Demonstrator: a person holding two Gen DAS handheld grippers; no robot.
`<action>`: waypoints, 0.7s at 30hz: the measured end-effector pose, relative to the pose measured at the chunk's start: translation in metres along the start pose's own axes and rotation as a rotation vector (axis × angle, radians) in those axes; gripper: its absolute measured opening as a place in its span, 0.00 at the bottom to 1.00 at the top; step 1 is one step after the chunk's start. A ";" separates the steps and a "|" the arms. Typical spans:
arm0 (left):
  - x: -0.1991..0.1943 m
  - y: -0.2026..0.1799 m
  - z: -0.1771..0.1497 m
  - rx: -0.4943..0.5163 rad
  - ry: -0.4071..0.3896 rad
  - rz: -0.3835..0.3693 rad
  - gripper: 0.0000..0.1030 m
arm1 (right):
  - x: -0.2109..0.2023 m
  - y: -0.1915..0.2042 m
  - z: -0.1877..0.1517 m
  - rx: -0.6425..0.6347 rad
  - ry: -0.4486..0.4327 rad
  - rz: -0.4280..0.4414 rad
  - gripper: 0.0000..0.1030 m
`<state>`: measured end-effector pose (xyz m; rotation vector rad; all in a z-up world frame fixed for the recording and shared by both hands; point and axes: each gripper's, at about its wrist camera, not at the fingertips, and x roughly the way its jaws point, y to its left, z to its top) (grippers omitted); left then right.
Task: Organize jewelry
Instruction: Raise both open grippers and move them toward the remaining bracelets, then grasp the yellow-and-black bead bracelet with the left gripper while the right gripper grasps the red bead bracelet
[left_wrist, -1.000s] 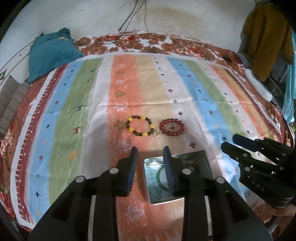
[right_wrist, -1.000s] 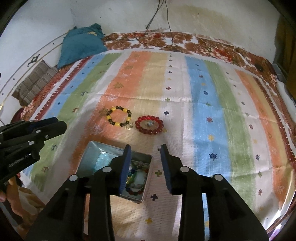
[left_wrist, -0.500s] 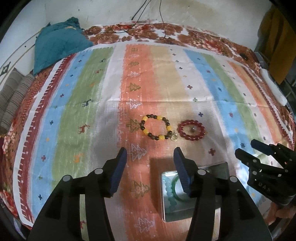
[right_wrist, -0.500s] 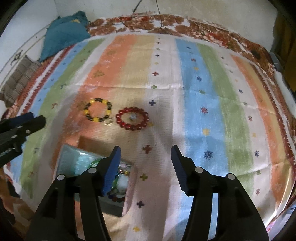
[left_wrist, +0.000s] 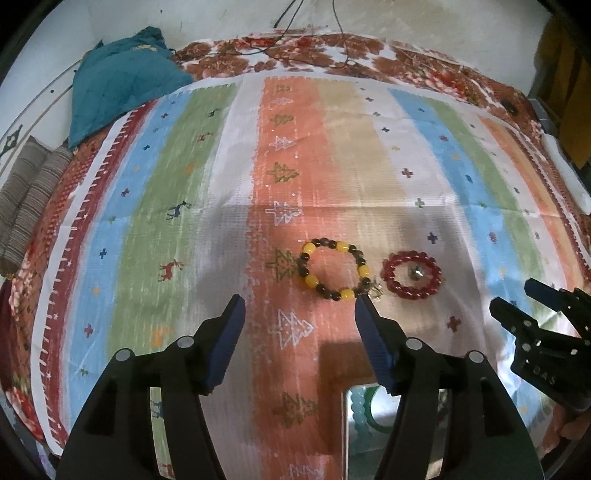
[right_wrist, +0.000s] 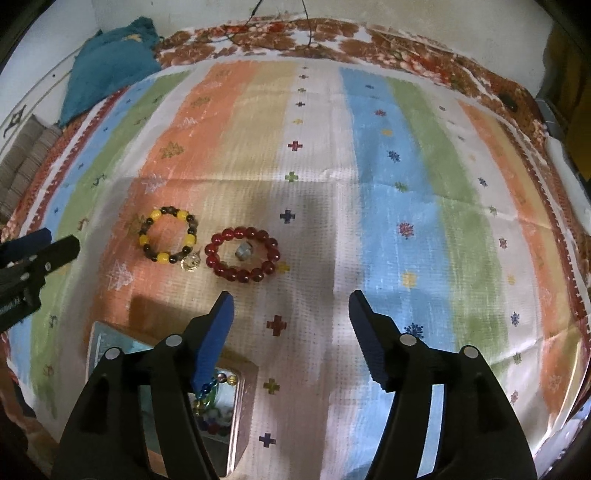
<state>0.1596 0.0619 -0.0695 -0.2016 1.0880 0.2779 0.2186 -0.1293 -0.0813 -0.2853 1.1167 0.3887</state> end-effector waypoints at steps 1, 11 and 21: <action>0.004 0.001 0.002 -0.001 0.006 0.004 0.60 | 0.002 0.000 0.001 0.002 0.006 0.002 0.64; 0.026 0.002 0.016 0.009 0.031 0.015 0.63 | 0.021 0.005 0.014 -0.020 0.033 0.012 0.68; 0.052 -0.001 0.026 0.041 0.069 0.029 0.64 | 0.044 0.003 0.022 -0.015 0.078 0.018 0.68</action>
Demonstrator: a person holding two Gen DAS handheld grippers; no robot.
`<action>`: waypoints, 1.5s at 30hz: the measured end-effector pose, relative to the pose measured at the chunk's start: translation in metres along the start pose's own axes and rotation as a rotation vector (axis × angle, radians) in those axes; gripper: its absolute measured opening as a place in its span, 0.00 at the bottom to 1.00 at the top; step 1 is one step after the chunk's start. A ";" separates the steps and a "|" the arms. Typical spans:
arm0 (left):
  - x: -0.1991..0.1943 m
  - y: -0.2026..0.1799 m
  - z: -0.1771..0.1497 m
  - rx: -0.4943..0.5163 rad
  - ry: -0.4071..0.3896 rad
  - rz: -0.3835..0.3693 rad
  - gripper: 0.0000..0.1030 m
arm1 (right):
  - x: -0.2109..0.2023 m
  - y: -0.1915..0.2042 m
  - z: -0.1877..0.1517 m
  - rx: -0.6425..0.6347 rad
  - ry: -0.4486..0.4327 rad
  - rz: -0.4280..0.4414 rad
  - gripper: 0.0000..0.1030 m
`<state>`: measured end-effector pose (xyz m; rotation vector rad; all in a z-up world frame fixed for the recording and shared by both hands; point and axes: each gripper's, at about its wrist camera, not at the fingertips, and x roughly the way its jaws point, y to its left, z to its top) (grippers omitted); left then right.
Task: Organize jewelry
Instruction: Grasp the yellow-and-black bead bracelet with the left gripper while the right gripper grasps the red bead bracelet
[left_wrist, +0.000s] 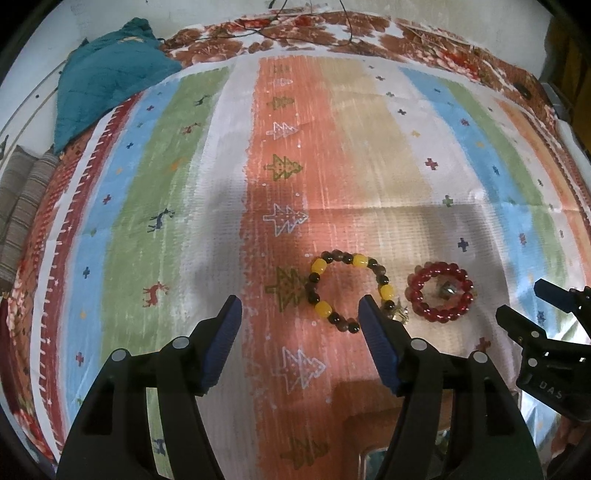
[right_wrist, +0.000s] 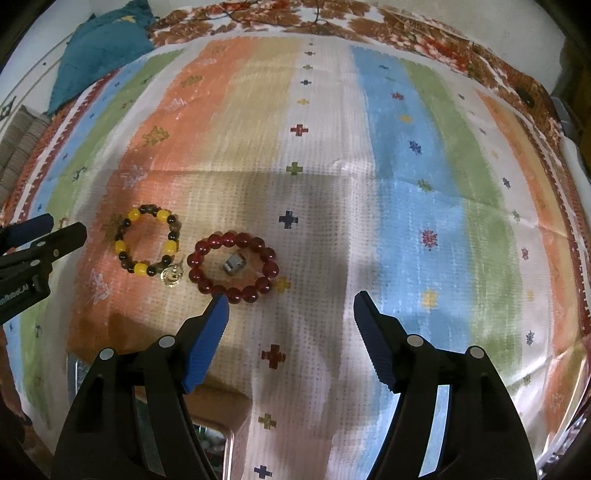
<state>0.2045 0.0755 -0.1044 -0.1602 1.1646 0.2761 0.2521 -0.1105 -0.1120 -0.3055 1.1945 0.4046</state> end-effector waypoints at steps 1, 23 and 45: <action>0.004 0.000 0.001 0.005 0.007 0.006 0.64 | 0.001 0.000 0.000 0.002 0.003 -0.001 0.68; 0.050 -0.007 0.012 0.082 0.078 0.044 0.64 | 0.047 0.004 0.017 -0.020 0.082 -0.023 0.68; 0.075 -0.019 0.011 0.120 0.133 0.041 0.10 | 0.068 0.004 0.026 -0.065 0.096 -0.064 0.28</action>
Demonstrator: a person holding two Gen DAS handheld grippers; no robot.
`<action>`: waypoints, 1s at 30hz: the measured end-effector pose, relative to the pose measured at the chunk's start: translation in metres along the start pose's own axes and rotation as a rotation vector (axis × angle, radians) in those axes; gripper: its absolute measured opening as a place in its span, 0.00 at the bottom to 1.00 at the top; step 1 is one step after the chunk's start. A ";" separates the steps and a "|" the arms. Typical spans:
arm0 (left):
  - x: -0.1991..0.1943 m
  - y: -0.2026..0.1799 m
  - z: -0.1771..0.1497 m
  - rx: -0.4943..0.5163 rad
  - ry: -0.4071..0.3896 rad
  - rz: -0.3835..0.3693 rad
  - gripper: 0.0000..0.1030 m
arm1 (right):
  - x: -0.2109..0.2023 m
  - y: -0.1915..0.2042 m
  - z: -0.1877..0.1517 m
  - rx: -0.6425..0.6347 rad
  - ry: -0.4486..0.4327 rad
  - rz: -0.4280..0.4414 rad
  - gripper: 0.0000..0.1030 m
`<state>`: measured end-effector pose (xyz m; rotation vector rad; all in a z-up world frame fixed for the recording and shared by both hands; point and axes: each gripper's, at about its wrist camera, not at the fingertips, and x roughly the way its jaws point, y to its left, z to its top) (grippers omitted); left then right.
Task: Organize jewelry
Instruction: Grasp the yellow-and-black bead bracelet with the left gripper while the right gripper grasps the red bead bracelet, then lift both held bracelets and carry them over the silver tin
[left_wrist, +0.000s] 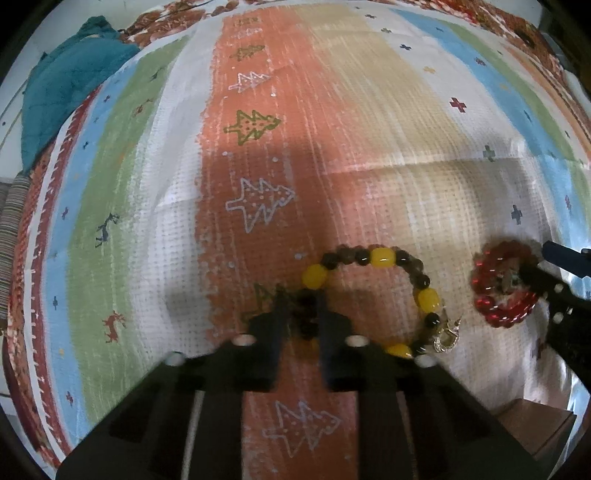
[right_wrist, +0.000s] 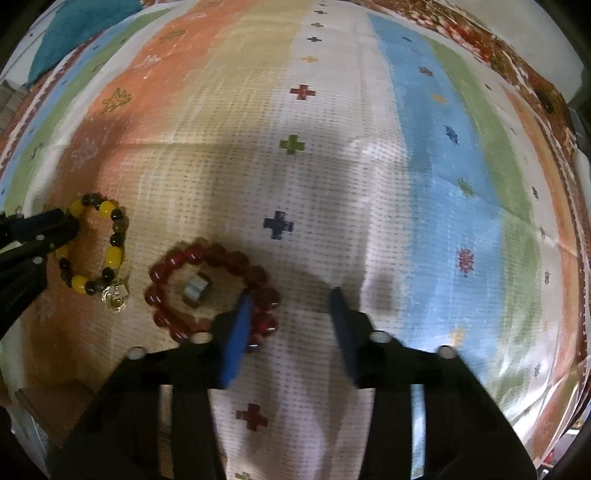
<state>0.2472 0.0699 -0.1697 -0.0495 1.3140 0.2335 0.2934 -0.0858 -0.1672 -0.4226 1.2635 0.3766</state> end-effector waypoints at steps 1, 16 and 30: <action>-0.001 0.000 0.000 0.000 0.001 0.002 0.10 | 0.000 -0.001 0.000 -0.002 -0.001 0.004 0.20; -0.043 -0.004 -0.005 -0.016 -0.073 -0.034 0.09 | -0.045 -0.003 -0.015 -0.023 -0.078 0.018 0.14; -0.074 -0.005 -0.013 -0.020 -0.126 -0.065 0.09 | -0.076 -0.003 -0.025 -0.039 -0.129 0.014 0.14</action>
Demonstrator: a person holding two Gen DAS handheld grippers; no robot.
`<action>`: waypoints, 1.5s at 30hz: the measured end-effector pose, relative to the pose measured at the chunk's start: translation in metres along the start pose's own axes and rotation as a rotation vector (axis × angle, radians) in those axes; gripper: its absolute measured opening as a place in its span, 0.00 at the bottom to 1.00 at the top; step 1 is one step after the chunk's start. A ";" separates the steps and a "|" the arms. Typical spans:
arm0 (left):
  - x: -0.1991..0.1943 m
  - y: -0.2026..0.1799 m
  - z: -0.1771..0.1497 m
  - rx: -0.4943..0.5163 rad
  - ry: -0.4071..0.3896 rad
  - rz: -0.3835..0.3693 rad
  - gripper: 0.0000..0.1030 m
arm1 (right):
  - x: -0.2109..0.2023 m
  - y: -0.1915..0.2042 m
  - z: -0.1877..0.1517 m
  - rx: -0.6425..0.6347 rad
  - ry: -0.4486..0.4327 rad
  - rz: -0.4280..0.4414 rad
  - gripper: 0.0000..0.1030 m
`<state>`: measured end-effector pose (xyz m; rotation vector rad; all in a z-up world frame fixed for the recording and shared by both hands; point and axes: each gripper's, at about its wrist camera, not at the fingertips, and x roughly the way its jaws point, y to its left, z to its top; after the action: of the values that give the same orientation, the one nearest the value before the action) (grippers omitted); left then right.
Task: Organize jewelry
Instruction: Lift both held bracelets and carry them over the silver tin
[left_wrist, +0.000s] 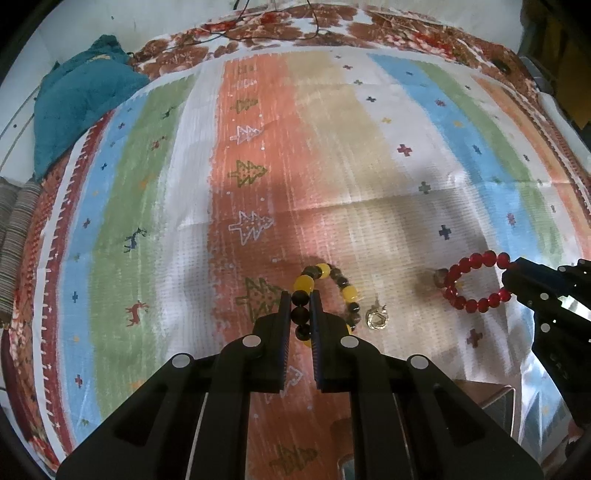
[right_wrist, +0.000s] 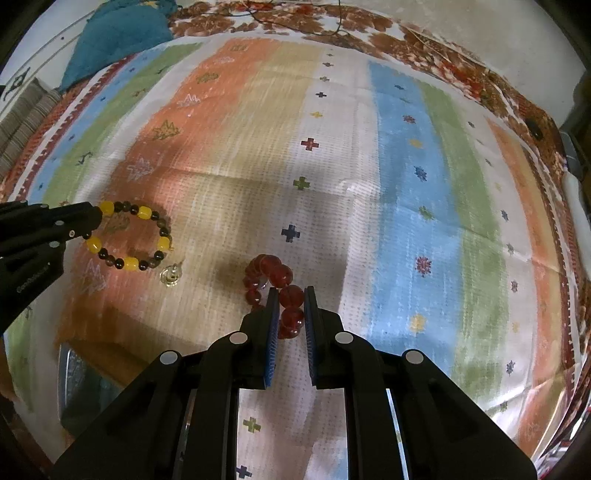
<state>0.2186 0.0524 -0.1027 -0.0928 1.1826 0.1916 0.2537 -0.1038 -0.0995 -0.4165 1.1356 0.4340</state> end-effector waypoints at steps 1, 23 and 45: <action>-0.002 0.000 -0.001 0.000 -0.003 -0.001 0.09 | -0.001 -0.001 -0.001 0.002 -0.001 0.001 0.14; -0.047 -0.001 -0.013 -0.035 -0.073 -0.069 0.09 | -0.041 0.001 -0.015 0.039 -0.070 0.061 0.14; -0.100 -0.016 -0.038 -0.039 -0.198 -0.122 0.09 | -0.086 0.011 -0.033 0.029 -0.189 0.091 0.14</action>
<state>0.1504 0.0203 -0.0245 -0.1762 0.9732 0.1138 0.1914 -0.1218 -0.0326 -0.2921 0.9782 0.5249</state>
